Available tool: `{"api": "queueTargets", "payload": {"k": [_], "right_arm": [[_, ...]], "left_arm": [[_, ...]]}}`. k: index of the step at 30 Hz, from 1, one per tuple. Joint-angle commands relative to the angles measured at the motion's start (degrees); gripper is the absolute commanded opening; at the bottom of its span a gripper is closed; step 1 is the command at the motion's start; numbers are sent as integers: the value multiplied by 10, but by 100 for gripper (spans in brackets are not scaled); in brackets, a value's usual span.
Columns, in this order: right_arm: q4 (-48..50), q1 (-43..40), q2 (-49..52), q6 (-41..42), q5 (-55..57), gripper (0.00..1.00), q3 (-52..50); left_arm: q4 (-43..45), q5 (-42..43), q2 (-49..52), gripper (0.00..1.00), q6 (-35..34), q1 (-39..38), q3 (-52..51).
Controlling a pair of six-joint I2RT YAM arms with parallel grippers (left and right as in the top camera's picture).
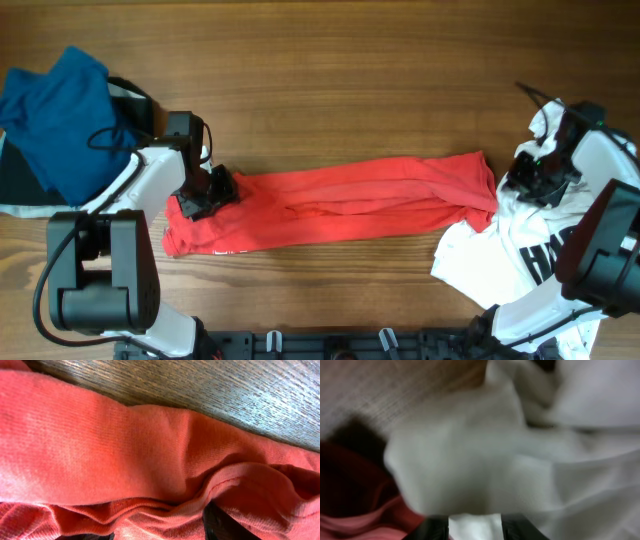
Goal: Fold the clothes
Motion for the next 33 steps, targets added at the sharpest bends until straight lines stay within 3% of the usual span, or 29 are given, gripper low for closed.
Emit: {"api": "queueTargets", "payload": {"k": [1, 7, 10, 17, 21, 27, 33], "right_arm": [[57, -1, 6, 23, -9, 34, -42], [135, -33, 6, 88, 173, 39, -39], [140, -91, 6, 108, 179, 45, 0], [62, -168, 6, 124, 155, 47, 156], [40, -151, 6, -1, -20, 51, 210], [-24, -63, 6, -161, -97, 64, 209], [-40, 7, 6, -235, -101, 81, 150]], "left_arm": [[14, -40, 12, 56, 3, 2, -14], [6, -40, 12, 56, 3, 2, -14], [1, -40, 12, 56, 3, 2, -14], [-1, -40, 12, 56, 3, 2, -14], [0, -40, 12, 56, 3, 2, -14], [0, -40, 12, 60, 3, 2, -14], [-1, -40, 12, 64, 3, 2, -14]]}}
